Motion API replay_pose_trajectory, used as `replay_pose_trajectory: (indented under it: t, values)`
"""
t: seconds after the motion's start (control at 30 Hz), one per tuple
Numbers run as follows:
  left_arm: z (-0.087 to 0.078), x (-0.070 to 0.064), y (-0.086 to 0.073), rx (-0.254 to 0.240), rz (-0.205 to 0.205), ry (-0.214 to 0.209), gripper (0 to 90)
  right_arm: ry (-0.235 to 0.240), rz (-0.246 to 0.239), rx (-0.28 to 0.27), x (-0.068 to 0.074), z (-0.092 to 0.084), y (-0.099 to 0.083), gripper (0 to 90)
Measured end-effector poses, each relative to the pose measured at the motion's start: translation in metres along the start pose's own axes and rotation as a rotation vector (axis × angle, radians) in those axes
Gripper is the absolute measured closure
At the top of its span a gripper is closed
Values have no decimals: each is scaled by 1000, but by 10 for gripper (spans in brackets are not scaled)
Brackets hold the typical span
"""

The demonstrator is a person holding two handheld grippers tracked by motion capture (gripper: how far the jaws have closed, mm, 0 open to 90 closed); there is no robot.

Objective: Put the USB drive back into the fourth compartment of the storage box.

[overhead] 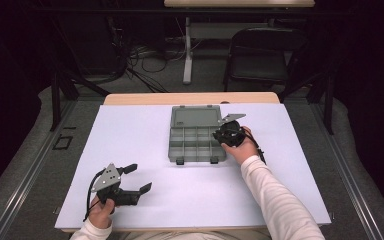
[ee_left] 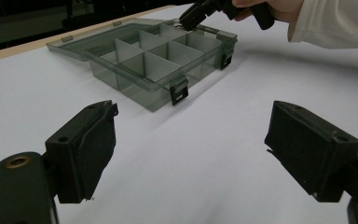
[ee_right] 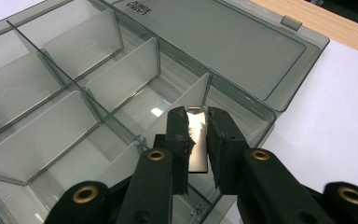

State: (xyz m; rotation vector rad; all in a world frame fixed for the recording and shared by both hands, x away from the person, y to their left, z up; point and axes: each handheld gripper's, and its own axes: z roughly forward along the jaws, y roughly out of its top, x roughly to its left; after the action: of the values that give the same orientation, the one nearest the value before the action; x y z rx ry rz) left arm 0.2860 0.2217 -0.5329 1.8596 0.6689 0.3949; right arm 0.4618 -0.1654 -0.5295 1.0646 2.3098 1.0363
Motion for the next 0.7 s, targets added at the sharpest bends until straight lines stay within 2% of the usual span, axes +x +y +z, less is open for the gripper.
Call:
replay_pose_trajectory:
  t: [0.33, 0.7]
  values:
    - [0, 0, 0, 0, 1, 0, 157, -2, 5, -15, 1, 0, 1, 731]
    - [0, 0, 0, 4, 2, 4, 157, -2, 19, -42, 3, -4, 3, 589]
